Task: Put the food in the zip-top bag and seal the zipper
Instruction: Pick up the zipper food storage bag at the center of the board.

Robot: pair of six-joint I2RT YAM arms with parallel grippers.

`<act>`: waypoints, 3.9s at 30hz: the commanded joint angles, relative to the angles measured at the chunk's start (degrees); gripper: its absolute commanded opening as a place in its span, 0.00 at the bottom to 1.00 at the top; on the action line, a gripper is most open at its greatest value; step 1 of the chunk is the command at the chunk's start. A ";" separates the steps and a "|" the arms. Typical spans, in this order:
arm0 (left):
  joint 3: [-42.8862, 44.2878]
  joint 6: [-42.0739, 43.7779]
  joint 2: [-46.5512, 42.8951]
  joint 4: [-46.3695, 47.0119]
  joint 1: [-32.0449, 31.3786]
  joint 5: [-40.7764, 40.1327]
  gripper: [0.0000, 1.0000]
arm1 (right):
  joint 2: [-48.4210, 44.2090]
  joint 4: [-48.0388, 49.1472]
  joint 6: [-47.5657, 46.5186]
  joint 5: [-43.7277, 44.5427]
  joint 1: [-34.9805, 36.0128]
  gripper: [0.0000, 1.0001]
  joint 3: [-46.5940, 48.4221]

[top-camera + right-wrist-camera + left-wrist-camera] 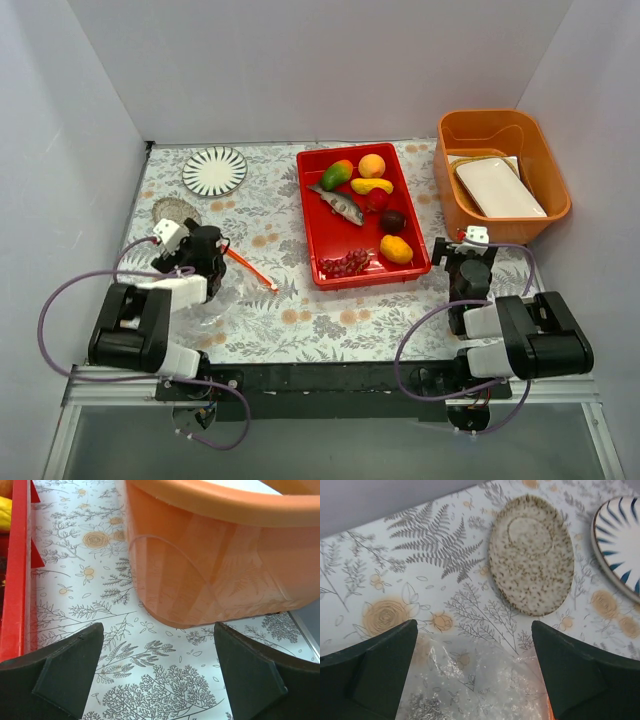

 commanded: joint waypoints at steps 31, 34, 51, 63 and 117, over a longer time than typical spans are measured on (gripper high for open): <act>23.89 8.36 -26.60 -40.18 0.47 38.56 0.98 | -30.35 -78.24 20.48 -24.97 0.40 0.98 28.77; 28.11 9.24 -23.88 -44.48 0.47 41.46 0.98 | -30.79 -81.74 20.49 -29.55 0.40 0.98 30.96; 41.12 9.60 -15.08 -59.61 0.38 53.41 0.98 | -21.22 -91.94 22.86 -35.27 0.40 0.98 49.77; 38.23 7.22 -15.16 -65.94 0.38 51.48 0.98 | -19.46 -93.43 27.08 -35.79 0.49 0.98 48.27; 31.63 -3.94 7.95 -59.88 0.03 50.86 0.72 | -3.63 -94.15 23.21 -44.06 14.73 0.98 63.93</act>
